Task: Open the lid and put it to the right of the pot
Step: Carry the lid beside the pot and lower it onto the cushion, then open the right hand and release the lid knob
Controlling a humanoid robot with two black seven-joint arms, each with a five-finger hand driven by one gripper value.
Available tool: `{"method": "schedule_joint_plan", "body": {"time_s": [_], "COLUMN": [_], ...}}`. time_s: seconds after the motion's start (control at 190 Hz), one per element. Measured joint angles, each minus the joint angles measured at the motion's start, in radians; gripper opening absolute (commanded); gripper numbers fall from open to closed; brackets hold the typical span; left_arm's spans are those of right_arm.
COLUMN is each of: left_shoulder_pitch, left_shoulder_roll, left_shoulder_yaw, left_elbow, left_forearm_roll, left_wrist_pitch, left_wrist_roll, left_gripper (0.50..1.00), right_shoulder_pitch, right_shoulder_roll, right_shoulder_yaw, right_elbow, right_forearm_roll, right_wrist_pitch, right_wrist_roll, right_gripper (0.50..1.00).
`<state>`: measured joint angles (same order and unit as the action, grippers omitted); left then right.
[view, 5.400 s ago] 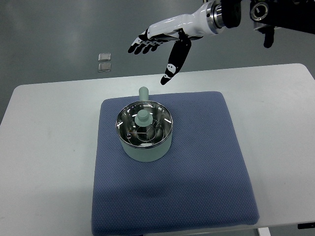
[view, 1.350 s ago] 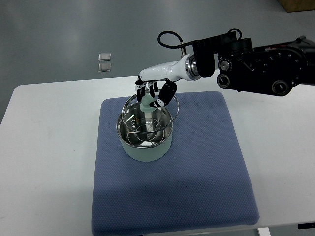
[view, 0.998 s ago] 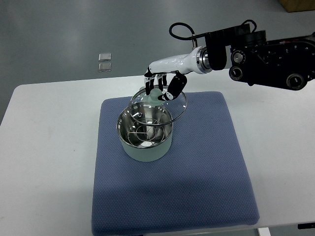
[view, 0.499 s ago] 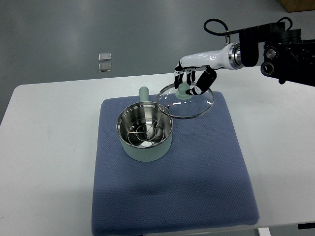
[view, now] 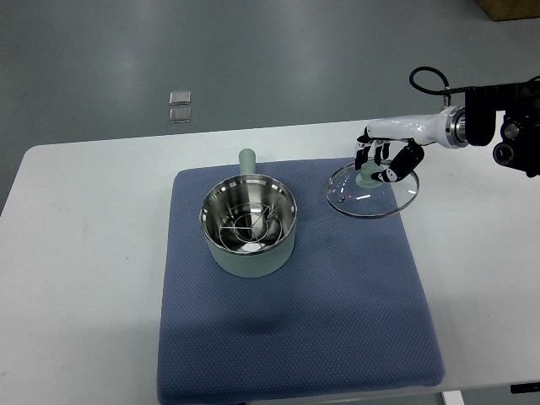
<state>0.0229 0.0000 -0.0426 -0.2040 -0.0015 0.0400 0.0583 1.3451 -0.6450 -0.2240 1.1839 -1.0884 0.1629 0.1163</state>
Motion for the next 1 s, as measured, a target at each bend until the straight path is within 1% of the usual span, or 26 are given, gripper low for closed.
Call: {"method": "schedule_joint_plan", "body": {"time_s": [0.268,0.373,0.431,0.436,0.441,0.446,0.452,0.457,0.462,0.467,0.483,0.489,0.504,0.52,0.573,0.578,0.583,0.588,0.609,0.693,0.762,0.867,0.998], "left_shoulder_pitch": [0.0,0.0,0.0,0.0,0.0,0.0,0.0,0.0,0.0,0.0,0.0,0.0,0.0,0.0,0.0,0.0,0.0,0.0,0.0,0.0,0.0,0.0,0.0], "left_shoulder_roll": [0.0,0.0,0.0,0.0,0.0,0.0,0.0,0.0,0.0,0.0,0.0,0.0,0.0,0.0,0.0,0.0,0.0,0.0,0.0,0.0,0.0,0.0,0.0], "left_shoulder_yaw": [0.0,0.0,0.0,0.0,0.0,0.0,0.0,0.0,0.0,0.0,0.0,0.0,0.0,0.0,0.0,0.0,0.0,0.0,0.0,0.0,0.0,0.0,0.0], "left_elbow": [0.0,0.0,0.0,0.0,0.0,0.0,0.0,0.0,0.0,0.0,0.0,0.0,0.0,0.0,0.0,0.0,0.0,0.0,0.0,0.0,0.0,0.0,0.0], "left_forearm_roll": [0.0,0.0,0.0,0.0,0.0,0.0,0.0,0.0,0.0,0.0,0.0,0.0,0.0,0.0,0.0,0.0,0.0,0.0,0.0,0.0,0.0,0.0,0.0], "left_wrist_pitch": [0.0,0.0,0.0,0.0,0.0,0.0,0.0,0.0,0.0,0.0,0.0,0.0,0.0,0.0,0.0,0.0,0.0,0.0,0.0,0.0,0.0,0.0,0.0], "left_wrist_roll": [0.0,0.0,0.0,0.0,0.0,0.0,0.0,0.0,0.0,0.0,0.0,0.0,0.0,0.0,0.0,0.0,0.0,0.0,0.0,0.0,0.0,0.0,0.0], "left_gripper": [1.0,1.0,1.0,1.0,1.0,1.0,1.0,1.0,1.0,1.0,1.0,1.0,1.0,1.0,1.0,1.0,1.0,1.0,1.0,1.0,1.0,1.0,1.0], "right_shoulder_pitch": [-0.076,-0.098,-0.109,-0.11,-0.11,-0.111,-0.113,-0.113,-0.114,-0.114,-0.116,-0.117,-0.119,-0.121,-0.127,-0.128,-0.128,-0.128,-0.129,-0.13,-0.129,-0.128,-0.162], "right_shoulder_roll": [0.067,0.086,0.092,0.093,0.093,0.094,0.094,0.095,0.095,0.095,0.096,0.096,0.097,0.097,0.098,0.098,0.098,0.098,0.098,0.093,0.086,0.081,0.085], "right_shoulder_yaw": [0.0,0.0,0.0,0.0,0.0,0.0,0.0,0.0,0.0,0.0,0.0,0.0,0.0,0.0,0.001,0.001,0.001,0.001,0.001,0.01,0.044,0.156,0.338], "right_elbow": [-0.029,-0.036,-0.037,-0.037,-0.037,-0.037,-0.038,-0.038,-0.038,-0.038,-0.038,-0.038,-0.038,-0.039,-0.04,-0.04,-0.04,-0.04,-0.04,-0.045,-0.053,-0.087,-0.166], "right_forearm_roll": [-0.007,-0.007,-0.007,-0.007,-0.007,-0.007,-0.007,-0.007,-0.007,-0.007,-0.006,-0.006,-0.006,-0.006,-0.004,-0.004,-0.004,-0.004,-0.003,0.007,0.012,0.022,0.106], "right_wrist_pitch": [-0.061,-0.078,-0.087,-0.087,-0.088,-0.088,-0.089,-0.089,-0.089,-0.09,-0.091,-0.091,-0.092,-0.092,-0.093,-0.093,-0.093,-0.093,-0.093,-0.092,-0.086,-0.071,-0.018], "right_wrist_roll": [0.001,0.001,0.001,0.001,0.001,0.001,0.001,0.001,0.001,0.001,0.001,0.001,0.001,0.001,0.001,0.001,0.001,0.001,0.001,0.0,0.0,0.0,0.0], "right_gripper": [0.586,0.607,0.607,0.665,0.666,0.69,0.69,0.709,0.709,0.725,0.74,0.754,0.764,0.786,0.787,0.865,0.866,0.884,0.905,0.926,0.928,0.928,0.928]}}
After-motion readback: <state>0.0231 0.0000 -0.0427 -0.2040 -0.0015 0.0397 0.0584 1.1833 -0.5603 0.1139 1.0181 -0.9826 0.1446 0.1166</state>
